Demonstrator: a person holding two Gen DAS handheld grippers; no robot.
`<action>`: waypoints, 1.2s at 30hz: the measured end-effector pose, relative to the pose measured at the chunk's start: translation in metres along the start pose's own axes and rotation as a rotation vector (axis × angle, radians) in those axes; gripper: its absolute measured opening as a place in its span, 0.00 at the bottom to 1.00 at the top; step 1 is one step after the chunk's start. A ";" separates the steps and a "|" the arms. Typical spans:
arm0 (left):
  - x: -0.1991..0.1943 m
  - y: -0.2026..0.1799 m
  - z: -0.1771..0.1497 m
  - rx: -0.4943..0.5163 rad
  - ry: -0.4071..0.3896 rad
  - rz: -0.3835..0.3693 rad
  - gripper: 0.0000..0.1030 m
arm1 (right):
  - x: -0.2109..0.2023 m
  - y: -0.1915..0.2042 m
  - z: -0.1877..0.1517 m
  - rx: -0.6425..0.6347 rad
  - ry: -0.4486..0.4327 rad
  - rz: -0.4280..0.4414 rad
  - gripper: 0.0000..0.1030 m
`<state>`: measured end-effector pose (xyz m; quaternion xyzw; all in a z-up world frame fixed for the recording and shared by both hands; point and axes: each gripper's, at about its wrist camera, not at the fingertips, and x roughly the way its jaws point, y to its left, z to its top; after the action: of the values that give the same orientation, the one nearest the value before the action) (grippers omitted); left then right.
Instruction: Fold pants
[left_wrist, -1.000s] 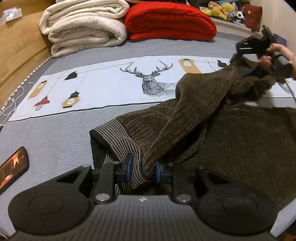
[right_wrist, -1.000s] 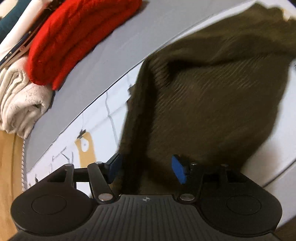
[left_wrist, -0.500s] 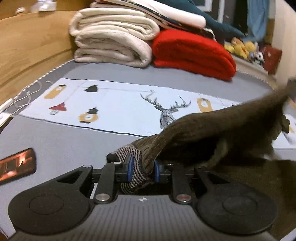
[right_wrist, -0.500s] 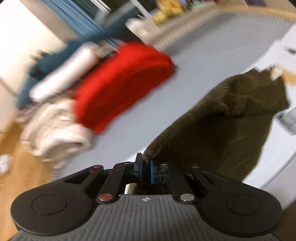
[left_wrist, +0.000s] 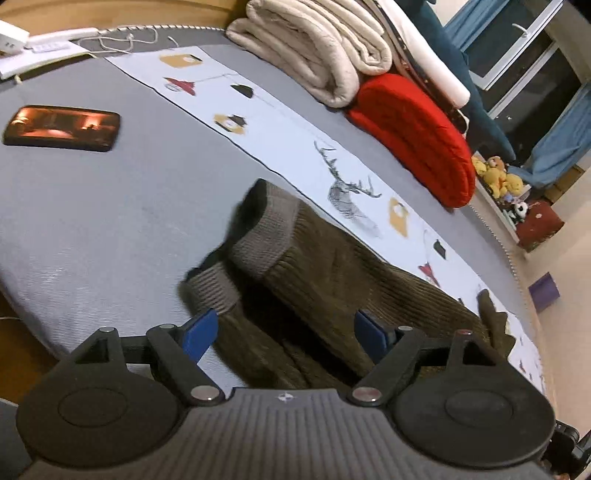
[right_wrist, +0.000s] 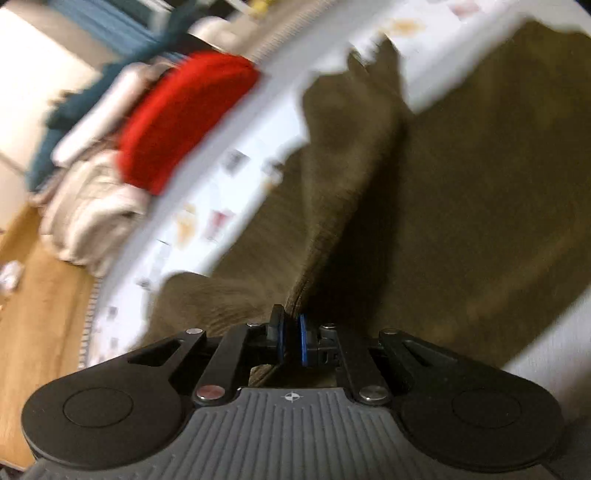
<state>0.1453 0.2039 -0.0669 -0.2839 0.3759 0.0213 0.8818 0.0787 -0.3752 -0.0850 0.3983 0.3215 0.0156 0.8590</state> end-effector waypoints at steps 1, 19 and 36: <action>0.005 -0.004 0.003 -0.004 0.012 -0.006 0.83 | -0.003 -0.004 0.002 0.016 -0.006 0.011 0.08; 0.036 -0.054 0.047 -0.038 -0.001 0.079 0.08 | 0.060 -0.001 -0.003 0.041 0.079 -0.067 0.12; 0.079 -0.024 0.054 -0.033 0.130 0.126 0.08 | 0.150 0.008 0.205 0.123 -0.201 -0.444 0.51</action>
<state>0.2431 0.1978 -0.0781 -0.2748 0.4492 0.0645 0.8477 0.3153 -0.4654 -0.0630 0.3690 0.3146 -0.2328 0.8430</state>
